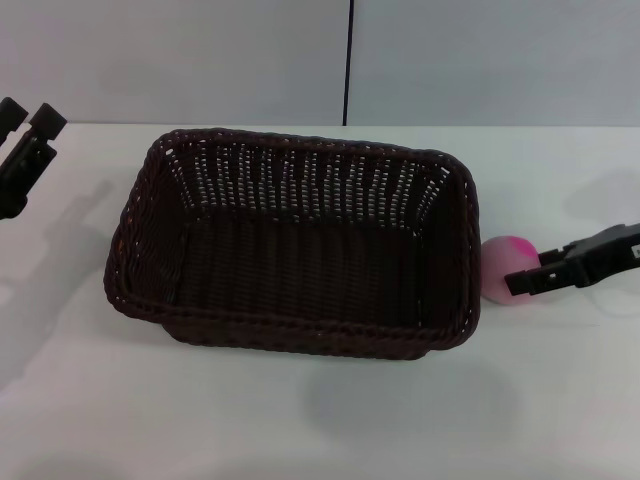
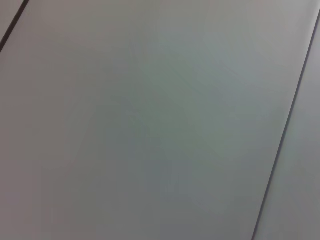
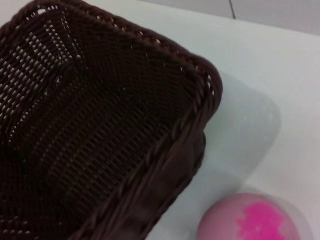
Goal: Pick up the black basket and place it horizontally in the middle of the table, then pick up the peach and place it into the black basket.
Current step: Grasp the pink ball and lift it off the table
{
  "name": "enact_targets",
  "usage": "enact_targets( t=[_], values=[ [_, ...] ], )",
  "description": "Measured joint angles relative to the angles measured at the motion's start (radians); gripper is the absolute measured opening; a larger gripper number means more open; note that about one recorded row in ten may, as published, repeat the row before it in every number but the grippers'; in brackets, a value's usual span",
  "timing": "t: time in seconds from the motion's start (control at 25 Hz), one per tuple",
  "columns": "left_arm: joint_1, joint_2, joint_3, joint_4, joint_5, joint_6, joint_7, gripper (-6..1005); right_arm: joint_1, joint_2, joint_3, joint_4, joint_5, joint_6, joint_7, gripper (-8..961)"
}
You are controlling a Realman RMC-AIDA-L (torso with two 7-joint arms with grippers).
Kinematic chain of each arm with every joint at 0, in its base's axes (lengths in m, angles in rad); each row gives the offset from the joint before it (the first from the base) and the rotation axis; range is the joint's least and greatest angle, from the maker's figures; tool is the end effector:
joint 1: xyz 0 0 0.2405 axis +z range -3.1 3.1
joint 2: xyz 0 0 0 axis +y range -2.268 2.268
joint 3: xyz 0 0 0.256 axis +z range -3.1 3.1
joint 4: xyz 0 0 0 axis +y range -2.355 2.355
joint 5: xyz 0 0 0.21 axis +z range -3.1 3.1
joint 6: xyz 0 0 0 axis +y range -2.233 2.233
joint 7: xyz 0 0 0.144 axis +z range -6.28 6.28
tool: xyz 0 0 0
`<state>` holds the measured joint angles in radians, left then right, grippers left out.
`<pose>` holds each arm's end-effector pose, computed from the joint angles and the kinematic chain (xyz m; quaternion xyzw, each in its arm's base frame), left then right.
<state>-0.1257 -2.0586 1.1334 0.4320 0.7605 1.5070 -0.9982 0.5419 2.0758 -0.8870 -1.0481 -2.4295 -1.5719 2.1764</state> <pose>-0.3291 0.2540 0.0381 -0.7148 -0.2811 -0.4971 0.4035 0.2628 0.3429 0.0269 -0.8982 0.4220 -0.0097 0.1224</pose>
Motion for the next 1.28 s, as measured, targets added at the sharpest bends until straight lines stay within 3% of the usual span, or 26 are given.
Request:
enact_targets(
  t=[0.32,0.44,0.64,1.0,1.28],
  values=[
    [-0.008,0.000,-0.001,-0.001,-0.007,-0.006,-0.012,646,-0.002,-0.002,0.001,0.011,-0.031,0.046,0.045,698],
    [-0.011,0.000,-0.001,-0.001,-0.007,-0.009,-0.016,646,-0.010,-0.003,0.005,-0.008,-0.026,0.048,0.046,486],
    [-0.021,0.000,-0.001,-0.002,-0.004,-0.029,-0.025,646,-0.010,-0.005,0.041,-0.014,-0.023,0.049,0.046,262],
    [-0.023,-0.003,0.000,-0.006,-0.003,-0.033,-0.026,646,-0.035,-0.002,0.128,-0.116,-0.012,0.013,0.048,209],
    [-0.023,-0.002,0.008,-0.006,-0.001,-0.027,-0.037,646,-0.067,-0.002,0.170,-0.407,0.062,-0.108,0.131,158]
  ],
)
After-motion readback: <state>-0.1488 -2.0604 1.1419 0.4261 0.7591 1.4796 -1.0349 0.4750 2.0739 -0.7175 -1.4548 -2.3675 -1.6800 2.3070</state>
